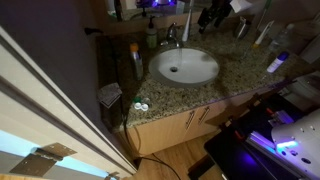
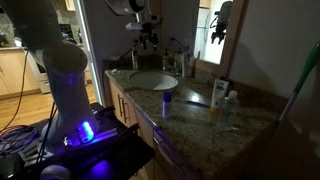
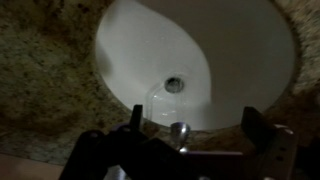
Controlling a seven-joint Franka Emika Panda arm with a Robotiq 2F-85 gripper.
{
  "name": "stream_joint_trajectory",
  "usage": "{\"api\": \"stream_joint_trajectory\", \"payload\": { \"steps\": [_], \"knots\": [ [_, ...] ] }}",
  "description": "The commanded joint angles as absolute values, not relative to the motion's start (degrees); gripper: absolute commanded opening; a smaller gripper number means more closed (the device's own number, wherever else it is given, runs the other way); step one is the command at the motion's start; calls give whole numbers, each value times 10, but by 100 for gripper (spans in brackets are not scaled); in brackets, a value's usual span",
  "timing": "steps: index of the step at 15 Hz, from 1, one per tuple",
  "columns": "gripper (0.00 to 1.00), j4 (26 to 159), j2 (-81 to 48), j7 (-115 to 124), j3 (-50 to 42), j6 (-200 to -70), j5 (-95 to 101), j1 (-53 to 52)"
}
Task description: Remove the tube out of the silver cup then put the toothbrush under running water and put the toothbrush in the cup, then close the tap
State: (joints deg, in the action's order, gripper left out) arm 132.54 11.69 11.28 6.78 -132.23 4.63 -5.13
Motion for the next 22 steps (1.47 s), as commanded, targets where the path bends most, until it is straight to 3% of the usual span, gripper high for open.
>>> {"api": "stream_joint_trajectory", "payload": {
  "steps": [1,3,9,14,22],
  "knots": [
    [100,1300,117,121,15,-1327,59,9],
    [100,1262,105,118,-21,-1308,37,38],
    [100,1289,117,115,-1,-1323,49,21],
    [100,1232,25,237,11,-1389,103,39],
    [100,1164,-30,328,-84,-1343,171,82]
  ]
}}
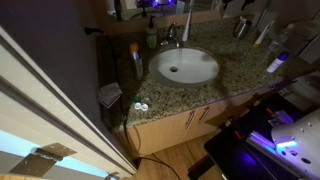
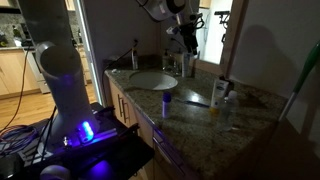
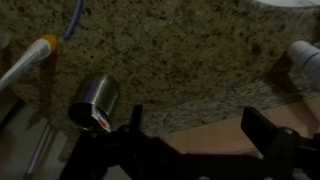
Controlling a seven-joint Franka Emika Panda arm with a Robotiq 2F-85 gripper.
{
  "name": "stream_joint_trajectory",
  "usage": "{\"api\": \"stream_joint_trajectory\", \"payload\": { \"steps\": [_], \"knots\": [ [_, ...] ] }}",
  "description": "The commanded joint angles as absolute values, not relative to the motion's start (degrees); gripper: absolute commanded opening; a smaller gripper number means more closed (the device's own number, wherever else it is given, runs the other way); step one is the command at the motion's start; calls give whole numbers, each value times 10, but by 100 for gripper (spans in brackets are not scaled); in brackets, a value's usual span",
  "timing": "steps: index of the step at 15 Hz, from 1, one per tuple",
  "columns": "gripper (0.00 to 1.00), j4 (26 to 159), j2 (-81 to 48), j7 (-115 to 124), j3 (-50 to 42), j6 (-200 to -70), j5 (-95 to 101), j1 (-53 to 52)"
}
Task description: Remove the tube out of the silver cup then put the toothbrush under running water and put the toothbrush in the cup, then close the tap
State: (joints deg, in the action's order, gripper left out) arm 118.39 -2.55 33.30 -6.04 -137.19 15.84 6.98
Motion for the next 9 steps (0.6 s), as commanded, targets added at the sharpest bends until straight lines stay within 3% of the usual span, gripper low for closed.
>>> {"api": "stream_joint_trajectory", "payload": {
  "steps": [1,6,9],
  "knots": [
    [100,1155,-35,360,-98,-1344,203,88],
    [100,1152,-28,355,-116,-1353,193,95],
    [100,1132,-69,235,-117,-1353,136,104]
  ]
}}
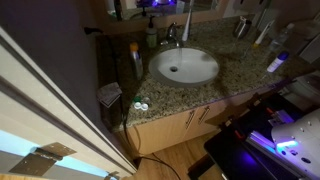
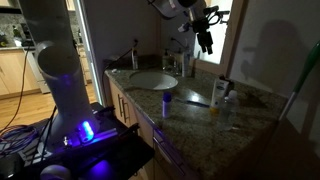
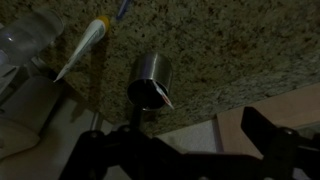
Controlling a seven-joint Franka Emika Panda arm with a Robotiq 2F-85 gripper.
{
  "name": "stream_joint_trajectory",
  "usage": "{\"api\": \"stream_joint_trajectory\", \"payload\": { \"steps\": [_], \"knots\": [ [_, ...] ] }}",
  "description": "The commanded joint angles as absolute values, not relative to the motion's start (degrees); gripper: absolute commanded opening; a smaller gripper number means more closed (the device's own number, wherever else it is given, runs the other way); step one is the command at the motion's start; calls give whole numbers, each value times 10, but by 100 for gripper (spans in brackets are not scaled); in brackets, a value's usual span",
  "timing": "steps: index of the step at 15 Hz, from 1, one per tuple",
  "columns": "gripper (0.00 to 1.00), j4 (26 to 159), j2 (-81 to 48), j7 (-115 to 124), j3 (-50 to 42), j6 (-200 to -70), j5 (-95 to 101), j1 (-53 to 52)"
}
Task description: Remove the tube out of the silver cup then put the toothbrush under running water and put the toothbrush in the cup, then close the tap
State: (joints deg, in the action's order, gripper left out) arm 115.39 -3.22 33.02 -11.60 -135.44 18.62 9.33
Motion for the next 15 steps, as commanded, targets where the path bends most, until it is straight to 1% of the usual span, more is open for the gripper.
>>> {"api": "stream_joint_trajectory", "payload": {
  "steps": [1,5,7,8,11,15],
  "knots": [
    [100,1123,-82,184,-120,-1352,109,110],
    [100,1061,-146,93,-141,-1342,90,134],
    [100,1014,-189,128,-153,-1329,91,137],
    [100,1071,-141,117,-150,-1351,95,131],
    [100,1032,-181,124,-157,-1348,95,135],
    [100,1019,-220,98,-150,-1365,88,142]
  ]
}}
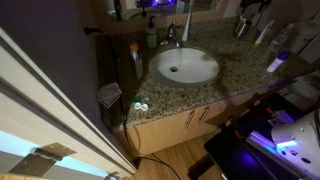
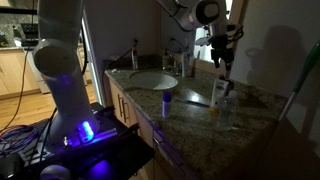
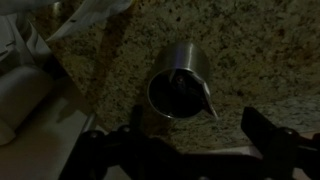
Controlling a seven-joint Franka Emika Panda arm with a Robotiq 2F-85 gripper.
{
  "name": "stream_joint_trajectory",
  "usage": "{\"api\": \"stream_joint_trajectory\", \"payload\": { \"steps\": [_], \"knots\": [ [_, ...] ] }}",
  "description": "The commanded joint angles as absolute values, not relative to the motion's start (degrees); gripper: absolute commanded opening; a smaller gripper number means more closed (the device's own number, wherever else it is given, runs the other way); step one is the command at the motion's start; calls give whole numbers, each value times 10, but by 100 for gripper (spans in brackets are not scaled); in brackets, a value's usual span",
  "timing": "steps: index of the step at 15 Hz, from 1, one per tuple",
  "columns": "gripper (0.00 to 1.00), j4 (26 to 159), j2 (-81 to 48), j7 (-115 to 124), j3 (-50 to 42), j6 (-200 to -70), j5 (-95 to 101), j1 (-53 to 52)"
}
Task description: Remove the tube out of the silver cup then put the toothbrush under running water and put the toothbrush in the cup, then close the tap
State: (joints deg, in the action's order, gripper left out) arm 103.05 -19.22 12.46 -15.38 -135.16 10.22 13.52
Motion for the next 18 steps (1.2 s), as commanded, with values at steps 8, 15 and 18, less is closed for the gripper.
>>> {"api": "stream_joint_trajectory", "payload": {
  "steps": [8,15,18],
  "knots": [
    [84,1011,-259,108,-157,-1414,87,141],
    [32,1008,-276,115,-163,-1440,91,137],
    [11,1010,-276,117,-164,-1445,93,134]
  ]
}}
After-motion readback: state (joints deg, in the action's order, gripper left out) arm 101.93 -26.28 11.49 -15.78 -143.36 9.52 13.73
